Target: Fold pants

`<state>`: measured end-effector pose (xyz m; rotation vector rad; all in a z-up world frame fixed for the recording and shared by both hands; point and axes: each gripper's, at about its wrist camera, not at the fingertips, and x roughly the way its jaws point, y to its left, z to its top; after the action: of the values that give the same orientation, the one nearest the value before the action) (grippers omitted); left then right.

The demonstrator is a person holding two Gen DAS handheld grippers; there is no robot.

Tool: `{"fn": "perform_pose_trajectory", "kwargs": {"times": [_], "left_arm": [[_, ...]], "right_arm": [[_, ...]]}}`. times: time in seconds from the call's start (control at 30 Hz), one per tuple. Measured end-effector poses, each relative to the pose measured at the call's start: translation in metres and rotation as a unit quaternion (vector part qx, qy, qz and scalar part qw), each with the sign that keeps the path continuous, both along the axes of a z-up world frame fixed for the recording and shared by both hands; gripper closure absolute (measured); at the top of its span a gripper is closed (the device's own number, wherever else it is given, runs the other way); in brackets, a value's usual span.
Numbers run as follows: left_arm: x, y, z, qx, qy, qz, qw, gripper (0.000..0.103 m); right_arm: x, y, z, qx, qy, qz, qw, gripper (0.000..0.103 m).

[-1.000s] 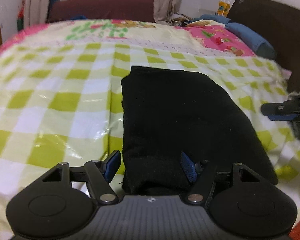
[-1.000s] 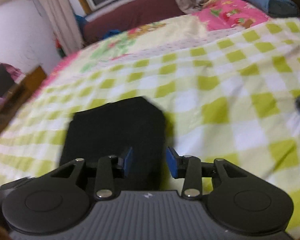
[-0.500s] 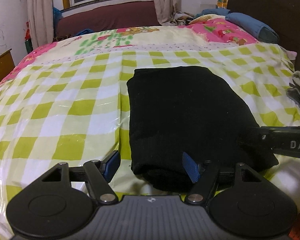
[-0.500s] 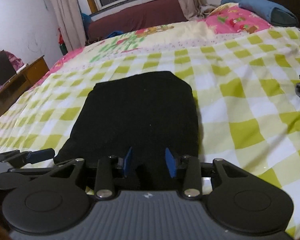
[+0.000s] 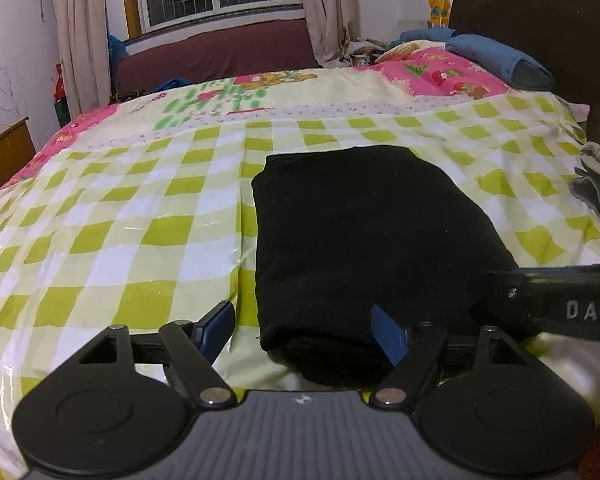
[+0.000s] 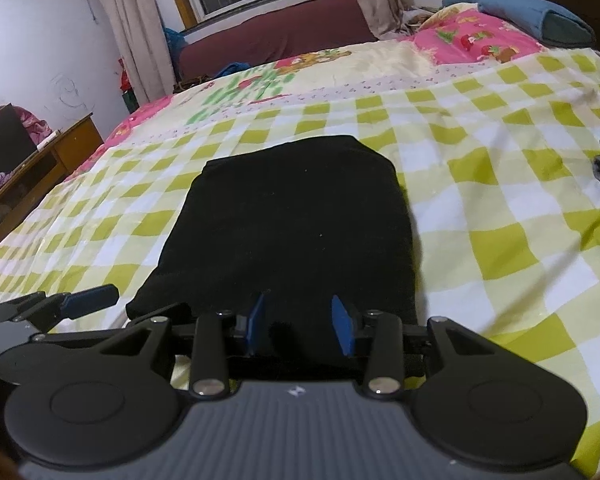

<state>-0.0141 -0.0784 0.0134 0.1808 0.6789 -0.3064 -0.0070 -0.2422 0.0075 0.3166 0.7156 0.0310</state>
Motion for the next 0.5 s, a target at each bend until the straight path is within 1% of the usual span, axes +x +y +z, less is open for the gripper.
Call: {"fn": "perform_pose_trajectory", "kwargs": {"times": [0.23, 0.5], "left_arm": [[-0.0017, 0.0000, -0.0017, -0.001, -0.003, -0.001, 1.0000, 0.010], [-0.0034, 0.0016, -0.0023, -0.003, -0.005, 0.004, 1.0000, 0.010]], "right_arm": [[-0.0034, 0.0062, -0.0007, -0.001, 0.001, 0.007, 1.000, 0.064], [-0.0058, 0.0092, -0.0004, -0.003, 0.001, 0.008, 1.000, 0.064]]}}
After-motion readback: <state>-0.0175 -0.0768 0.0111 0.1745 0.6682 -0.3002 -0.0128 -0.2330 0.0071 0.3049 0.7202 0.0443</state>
